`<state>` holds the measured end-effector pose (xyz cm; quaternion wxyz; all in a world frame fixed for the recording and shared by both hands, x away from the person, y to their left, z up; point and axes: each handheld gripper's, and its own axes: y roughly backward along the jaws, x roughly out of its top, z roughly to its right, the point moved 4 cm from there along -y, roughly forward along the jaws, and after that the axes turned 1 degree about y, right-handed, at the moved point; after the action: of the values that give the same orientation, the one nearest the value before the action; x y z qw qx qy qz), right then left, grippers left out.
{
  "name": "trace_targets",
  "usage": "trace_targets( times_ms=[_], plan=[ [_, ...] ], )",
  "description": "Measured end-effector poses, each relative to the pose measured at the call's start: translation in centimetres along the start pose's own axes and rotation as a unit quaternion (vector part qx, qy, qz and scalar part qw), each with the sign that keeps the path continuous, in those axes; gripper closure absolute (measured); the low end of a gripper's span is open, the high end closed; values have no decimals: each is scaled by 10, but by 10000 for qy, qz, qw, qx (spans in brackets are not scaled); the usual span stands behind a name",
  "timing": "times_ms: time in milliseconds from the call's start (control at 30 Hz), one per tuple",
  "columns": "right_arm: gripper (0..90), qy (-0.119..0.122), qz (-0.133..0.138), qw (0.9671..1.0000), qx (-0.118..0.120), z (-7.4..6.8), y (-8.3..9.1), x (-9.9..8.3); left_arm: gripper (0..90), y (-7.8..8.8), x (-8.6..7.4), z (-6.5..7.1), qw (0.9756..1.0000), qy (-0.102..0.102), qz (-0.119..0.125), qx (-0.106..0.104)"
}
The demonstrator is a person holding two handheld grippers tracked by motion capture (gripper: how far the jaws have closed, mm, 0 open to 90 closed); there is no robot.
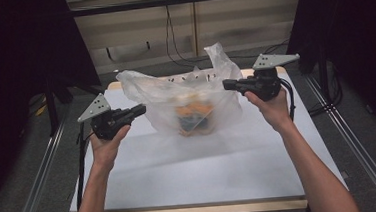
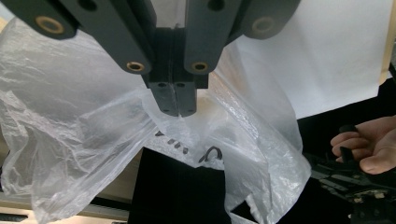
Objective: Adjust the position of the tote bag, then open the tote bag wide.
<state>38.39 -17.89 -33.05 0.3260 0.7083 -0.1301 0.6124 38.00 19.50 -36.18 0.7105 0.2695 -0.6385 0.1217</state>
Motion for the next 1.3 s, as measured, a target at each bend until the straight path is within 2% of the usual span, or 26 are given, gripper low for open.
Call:
trace_targets(
  times_ms=[100, 200, 233, 300, 433, 567, 700, 933, 967, 1067, 1133, 1300],
  plan=[
    [900, 44, -13, 10000, -12, -5, 8, -7, 900, -2, -1, 2, 10000, -21, -22, -18],
    [900, 100, -5, 9999, -20, -10, 11, -11, 900, -4, -4, 3, 9999, -42, -153, -59],
    [900, 120, 2, 9999, -32, -12, 12, -13, 900, -4, -6, 3, 9998, -68, -212, -10],
    [900, 102, 38, 9999, -27, -13, 12, -17, 900, -5, -9, 1, 9995, -72, -307, 5],
    [900, 38, 9, 10000, -85, -13, 8, -29, 900, -4, -17, 1, 9996, 46, -254, -94],
    [900, -50, -47, 9999, -84, -12, 2, -41, 900, -7, -27, -1, 9985, -55, -552, 31],
    [900, -153, 9, 9999, -50, -13, -1, -51, 900, -9, -36, -5, 9975, 24, -702, 14],
    [900, -203, 36, 9998, -45, -15, -1, -63, 900, -12, -41, -4, 9970, 70, -766, -15],
    [900, -230, 26, 9997, -37, -15, -2, -65, 900, -14, -44, -4, 9963, 48, -857, -3],
    [900, -284, 34, 9996, -58, -14, -3, -70, 900, -16, -48, -5, 9956, 54, -933, -1],
    [900, -297, -94, 9995, -104, -12, -6, -77, 900, -19, -52, -5, 9953, 72, -967, -28],
    [900, -364, -148, 9991, -127, -9, -8, -83, 900, -25, -62, -7, 9928, 91, -1189, -53]
  ],
)
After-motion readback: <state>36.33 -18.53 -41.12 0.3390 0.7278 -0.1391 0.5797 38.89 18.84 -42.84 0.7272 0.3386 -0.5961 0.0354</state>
